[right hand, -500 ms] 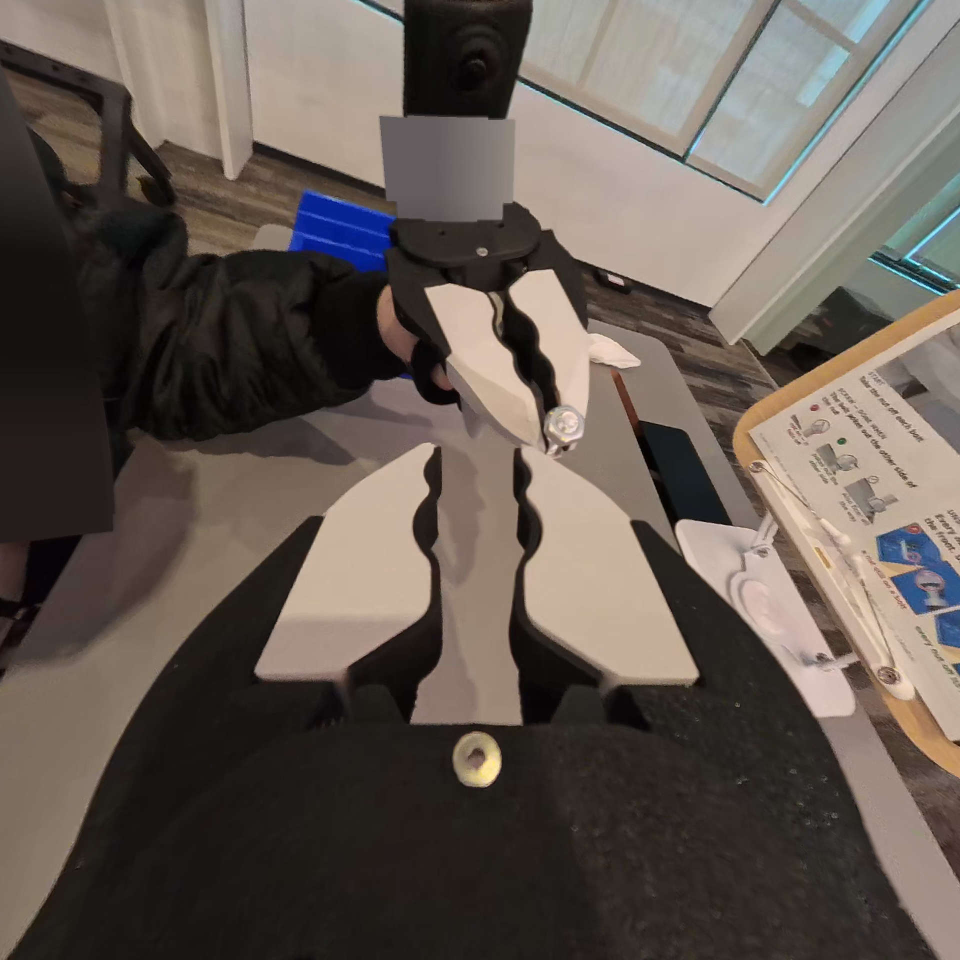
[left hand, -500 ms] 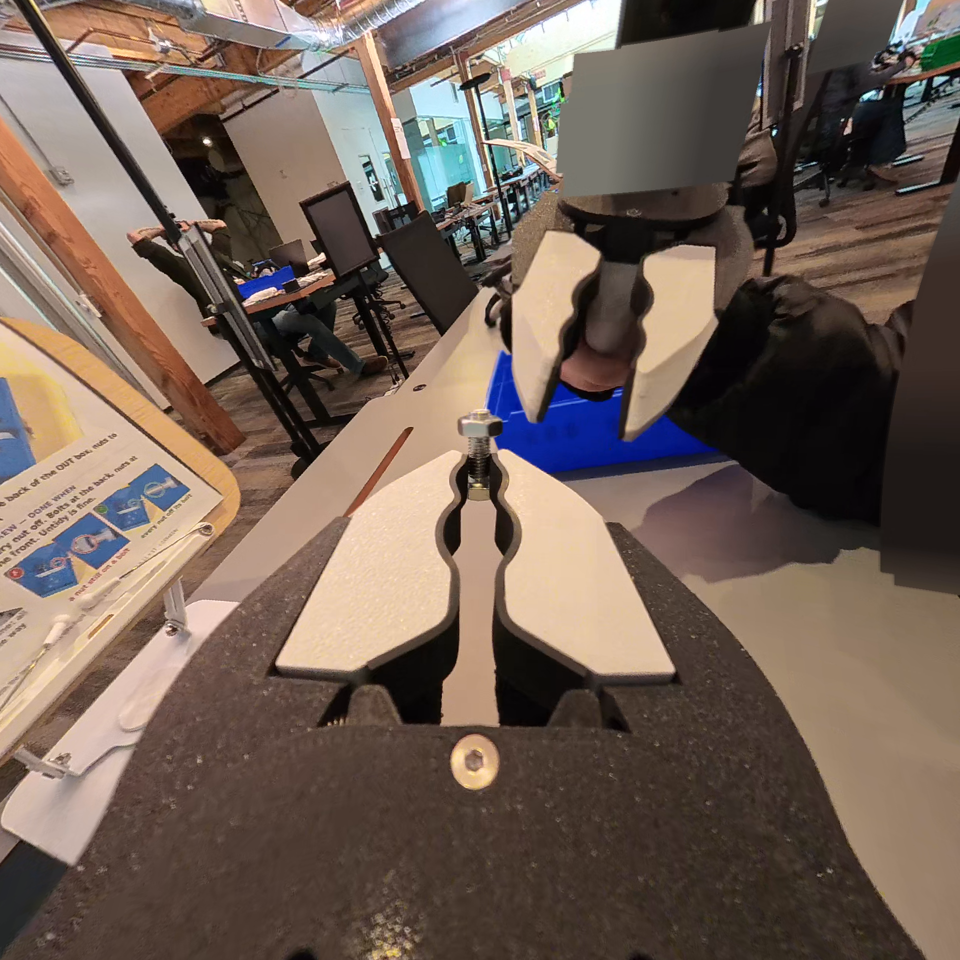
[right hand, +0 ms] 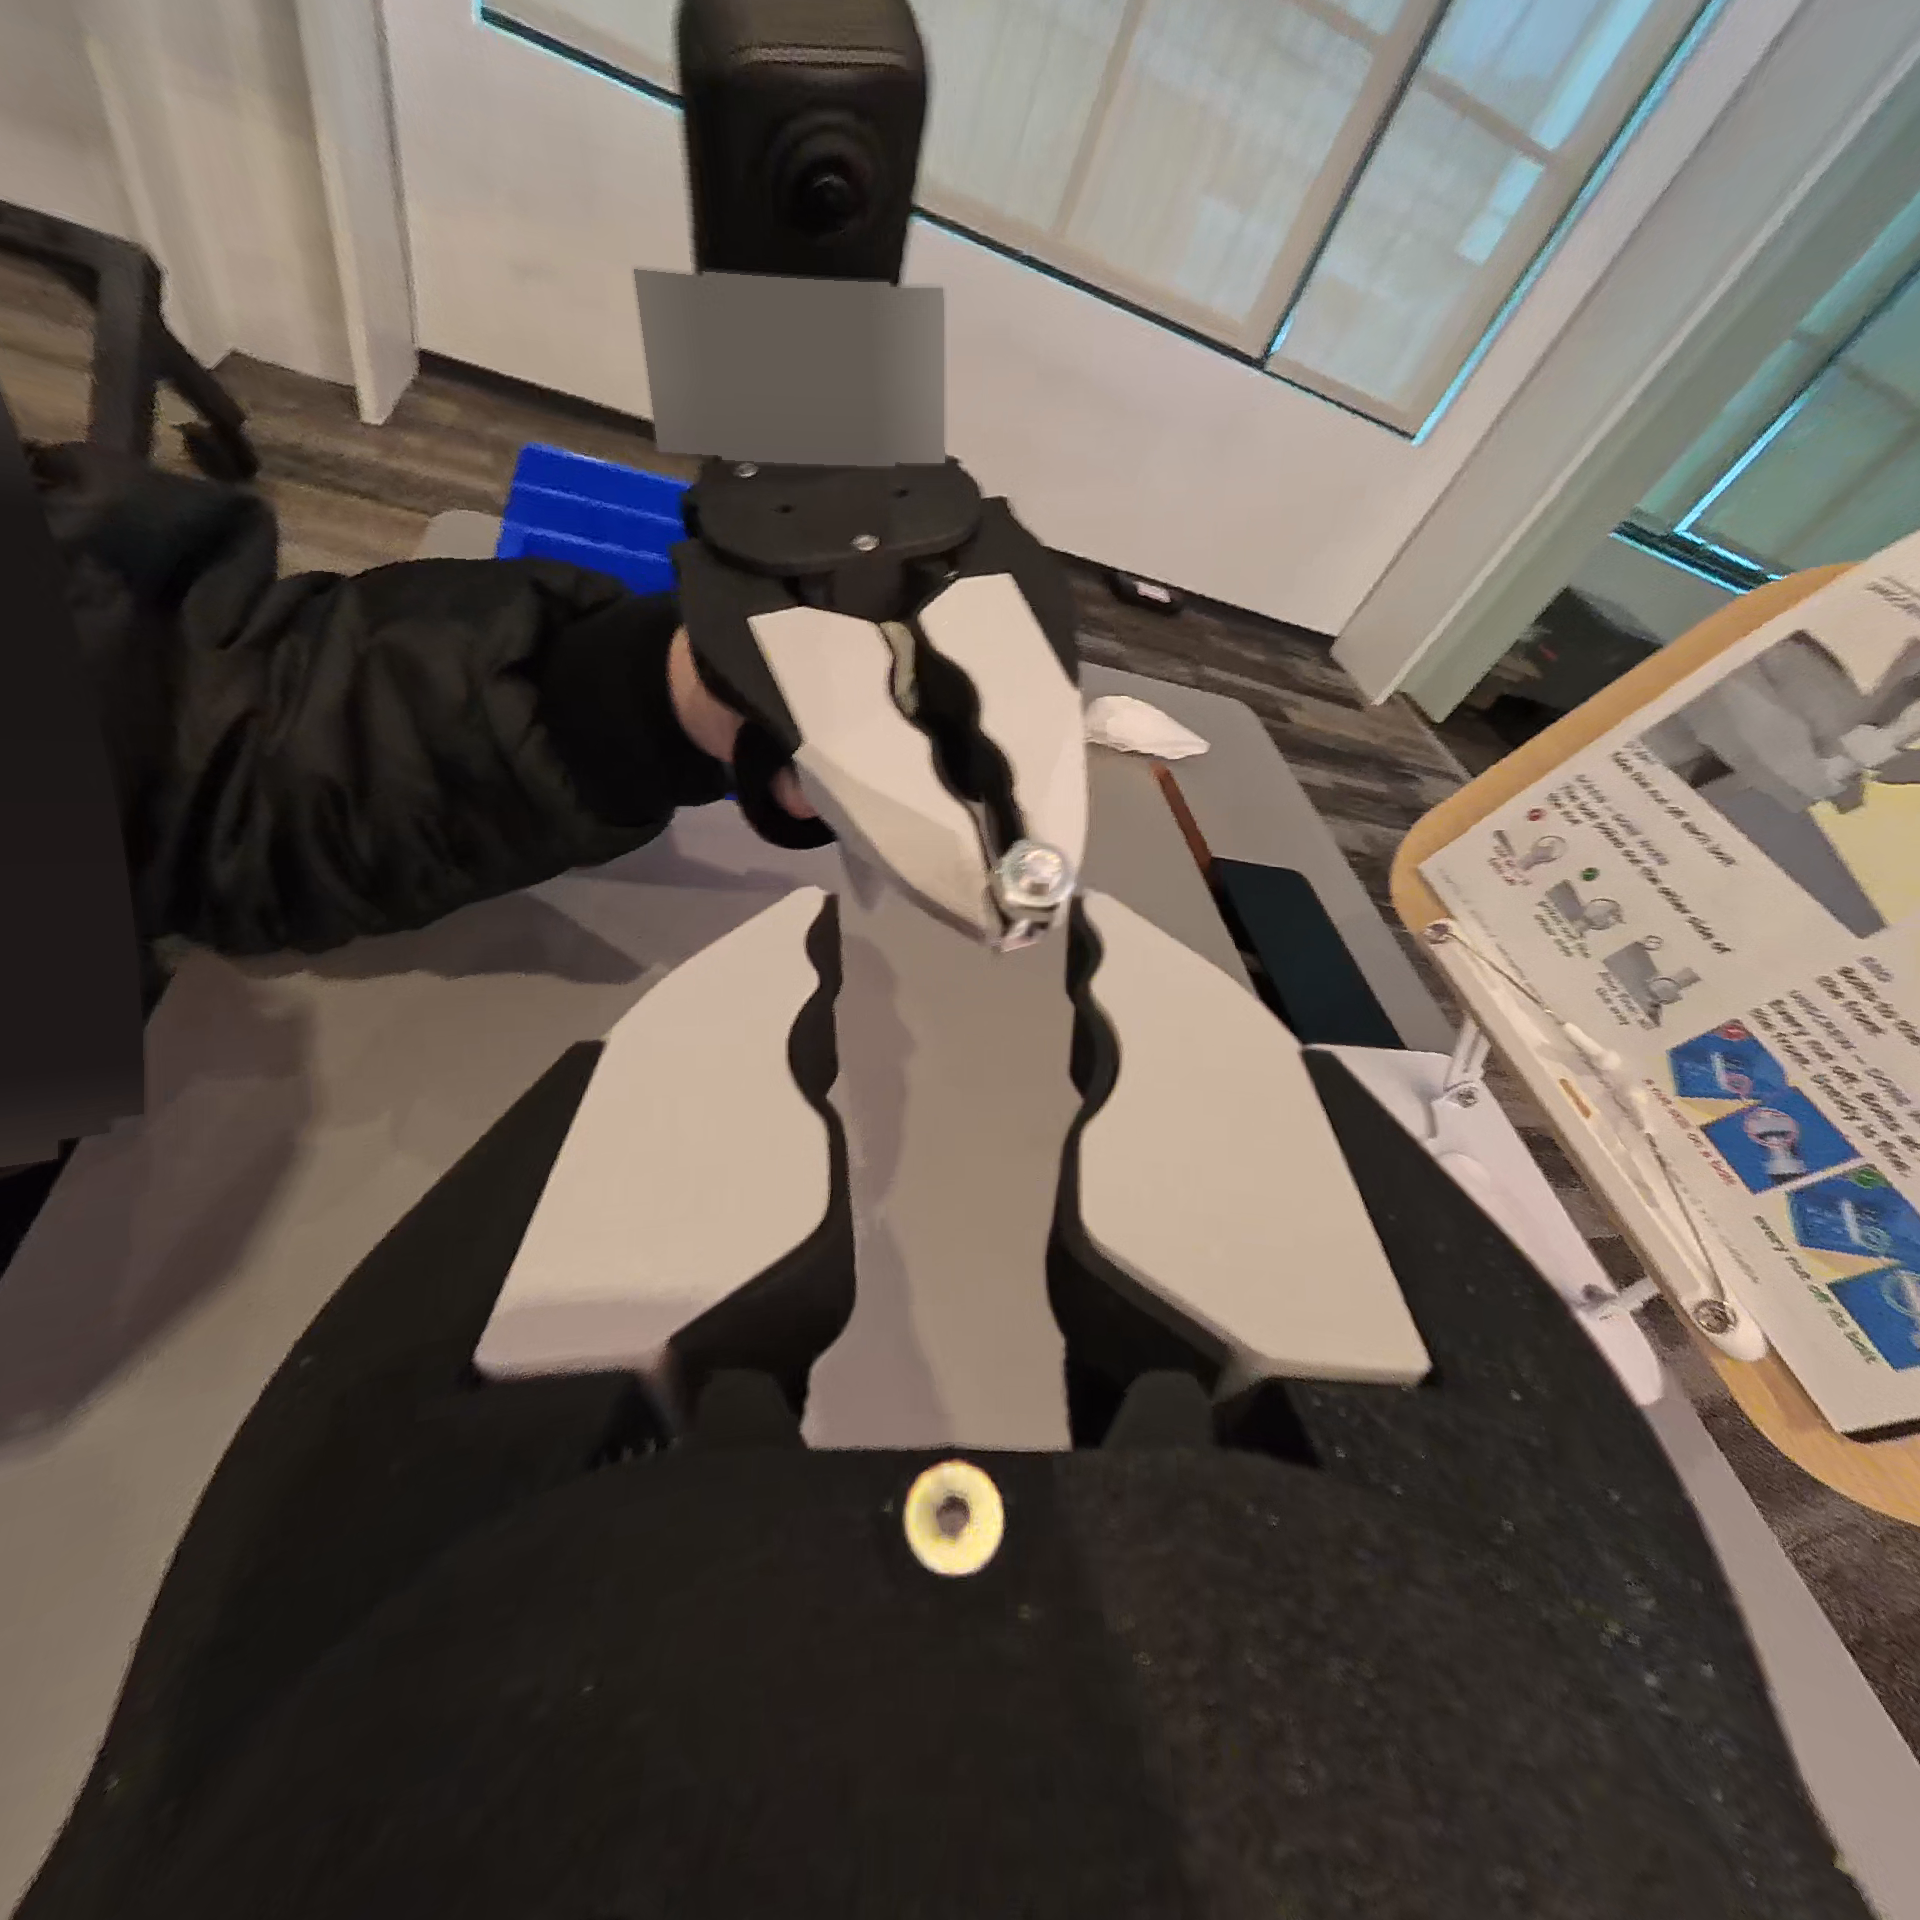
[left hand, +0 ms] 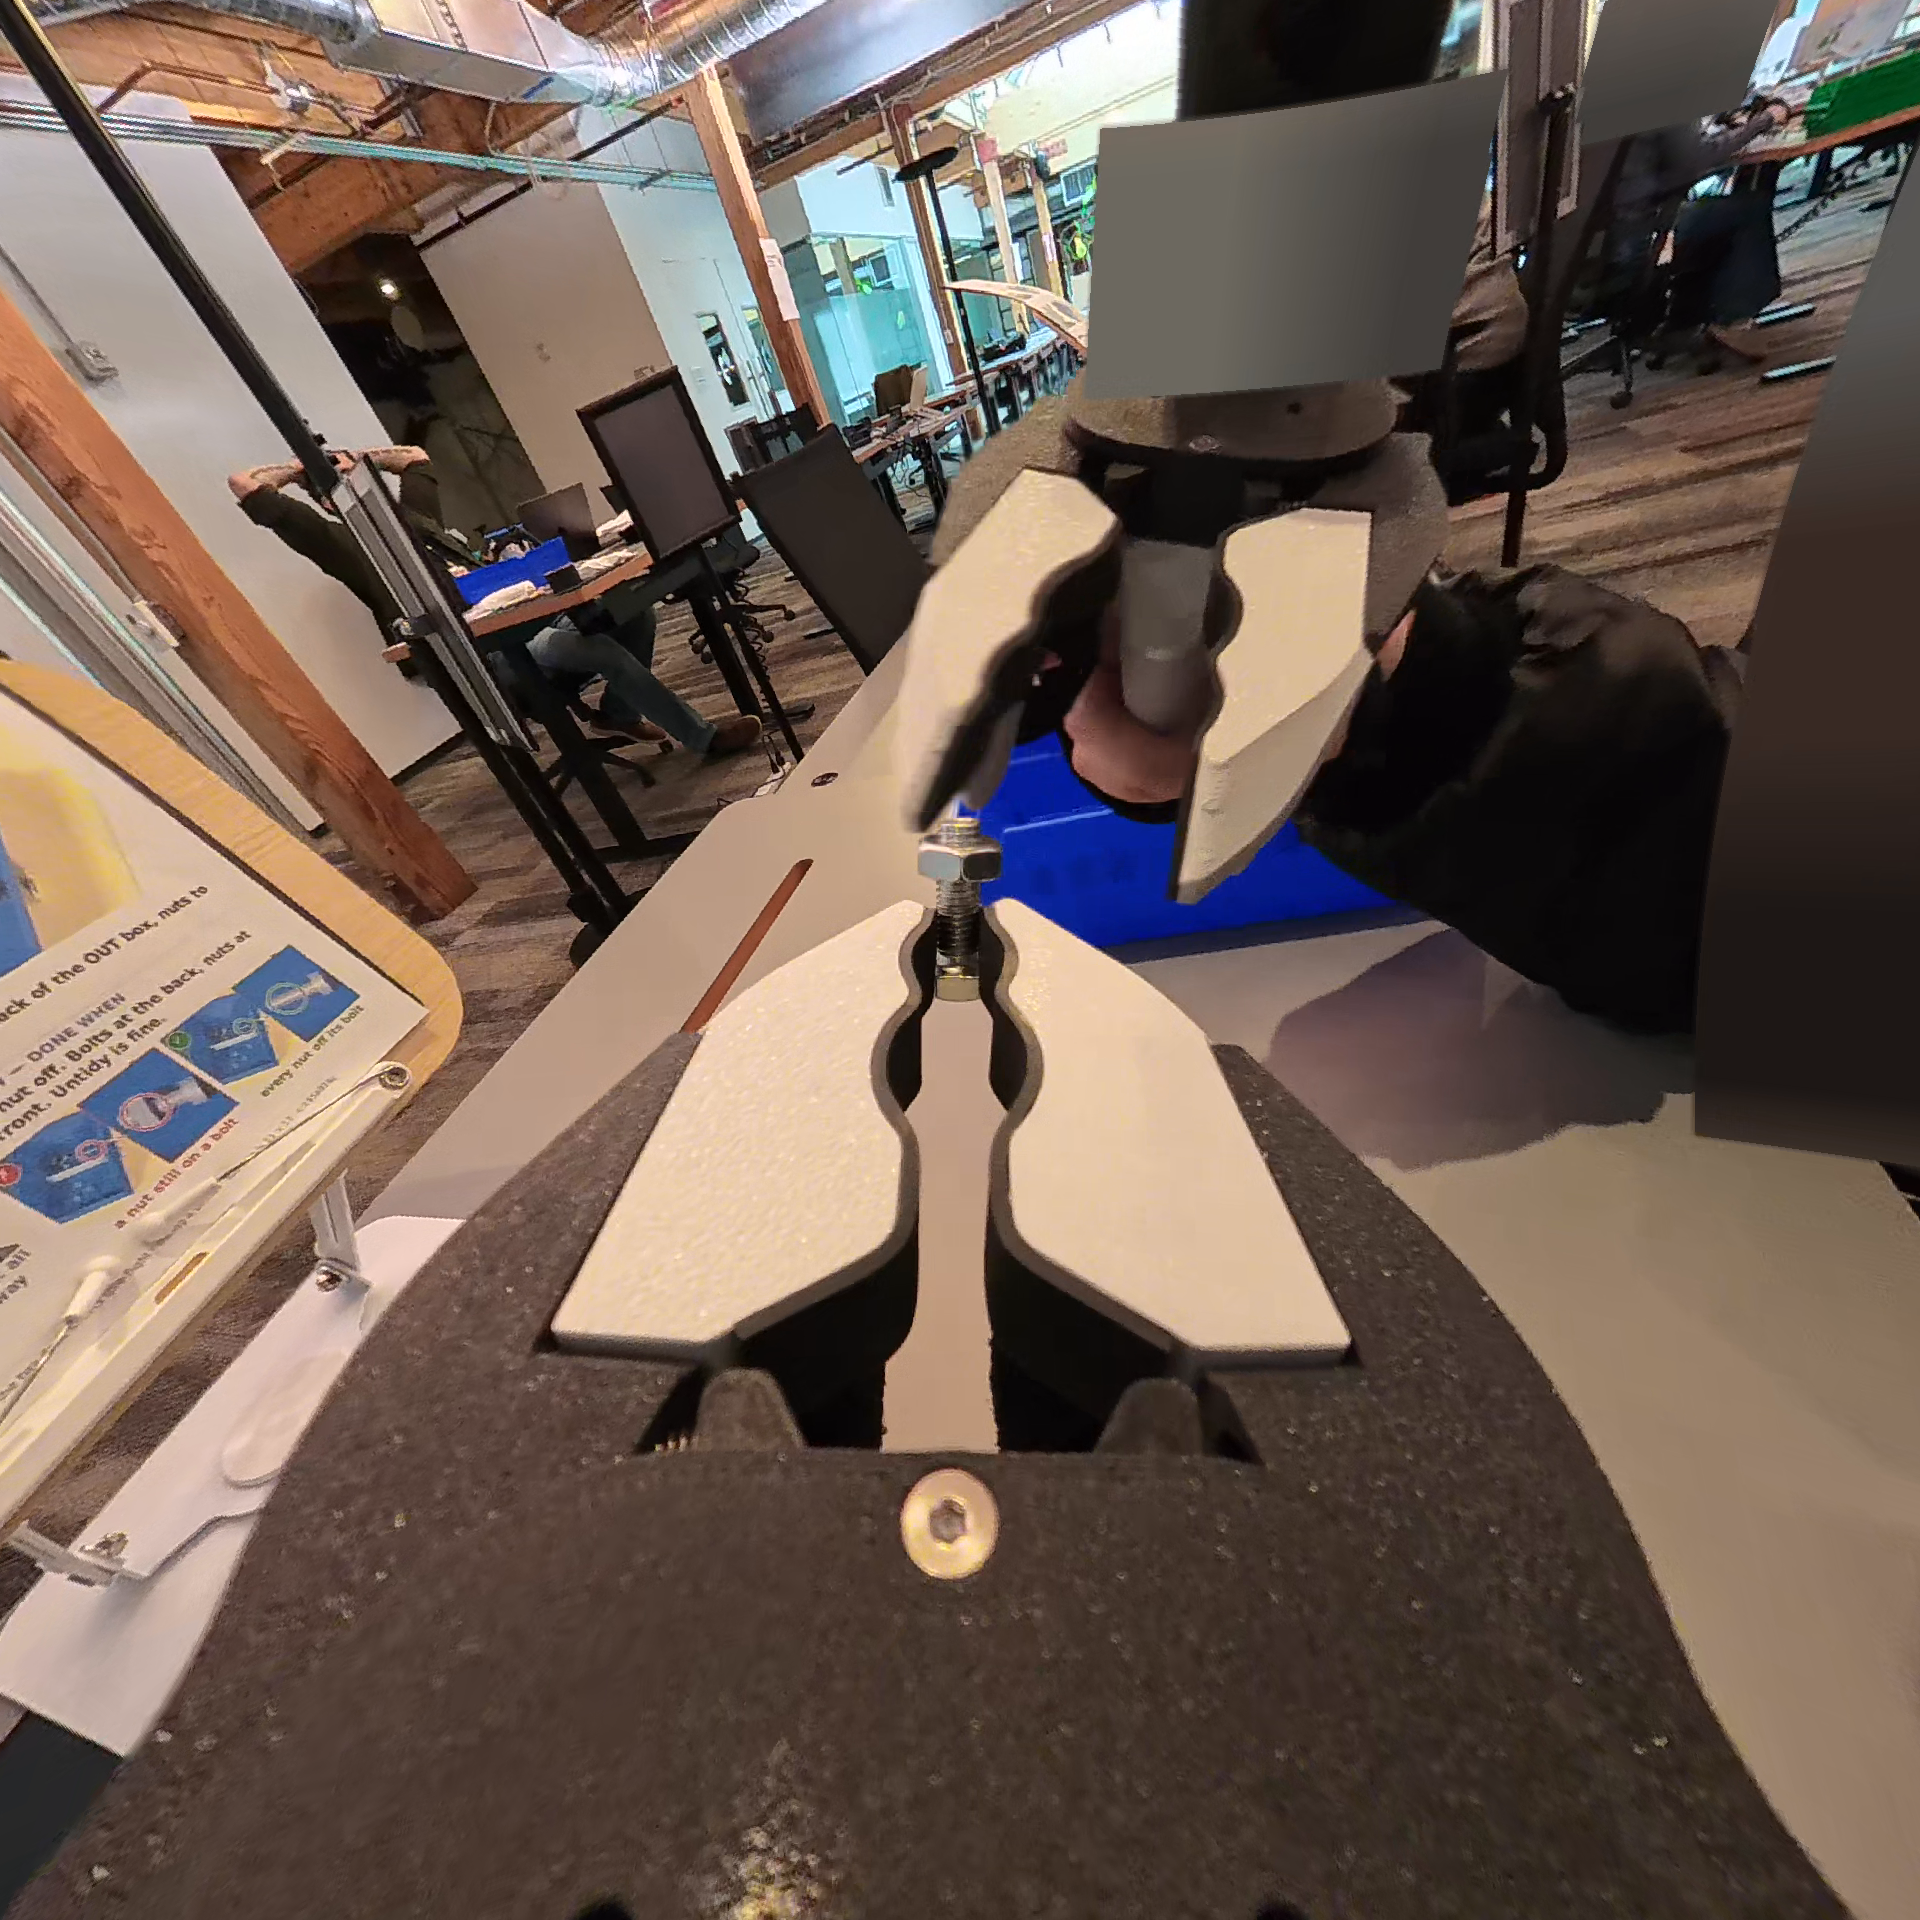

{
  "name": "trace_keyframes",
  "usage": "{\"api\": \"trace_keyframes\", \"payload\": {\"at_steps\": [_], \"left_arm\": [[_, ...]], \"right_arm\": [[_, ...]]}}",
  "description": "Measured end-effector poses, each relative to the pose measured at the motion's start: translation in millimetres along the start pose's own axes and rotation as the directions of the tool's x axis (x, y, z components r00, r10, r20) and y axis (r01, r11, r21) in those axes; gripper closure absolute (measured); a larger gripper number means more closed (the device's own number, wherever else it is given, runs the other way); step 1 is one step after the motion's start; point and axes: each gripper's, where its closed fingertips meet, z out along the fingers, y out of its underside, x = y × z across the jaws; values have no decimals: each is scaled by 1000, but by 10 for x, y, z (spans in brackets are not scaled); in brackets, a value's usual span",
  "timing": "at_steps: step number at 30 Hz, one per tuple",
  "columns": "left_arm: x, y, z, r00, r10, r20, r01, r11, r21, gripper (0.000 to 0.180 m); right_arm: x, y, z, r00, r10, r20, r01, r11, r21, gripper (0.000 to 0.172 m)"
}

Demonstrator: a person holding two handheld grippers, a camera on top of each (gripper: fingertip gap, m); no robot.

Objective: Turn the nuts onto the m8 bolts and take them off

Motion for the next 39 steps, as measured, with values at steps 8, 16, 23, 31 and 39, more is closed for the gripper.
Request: {"api": "trace_keyframes", "payload": {"at_steps": [8,16,23,31,39], "left_arm": [[-61,6,-25,1000,-21,22,21,1000,3,173],[-8,33,25,1000,-10,7,10,1000,-20,173],[12,12,8,1000,-25,-12,24,1000,-12,173],[169,71,83,997,2,-79,-6,999,-54,173],[22,37,28,1000,10,9,-9,999,-50,173]], "right_arm": [[-116,52,-12,997,-3,76,6,999,-40,145],[-38,51,43,999,12,30,-11,1000,-19,124],[61,-3,-55,999,39,8,-39,999,30,140],[-10,101,-7,998,-17,54,18,1000,-13,154],[-37,92,-43,995,40,94,-38,999,-16,157]]}}
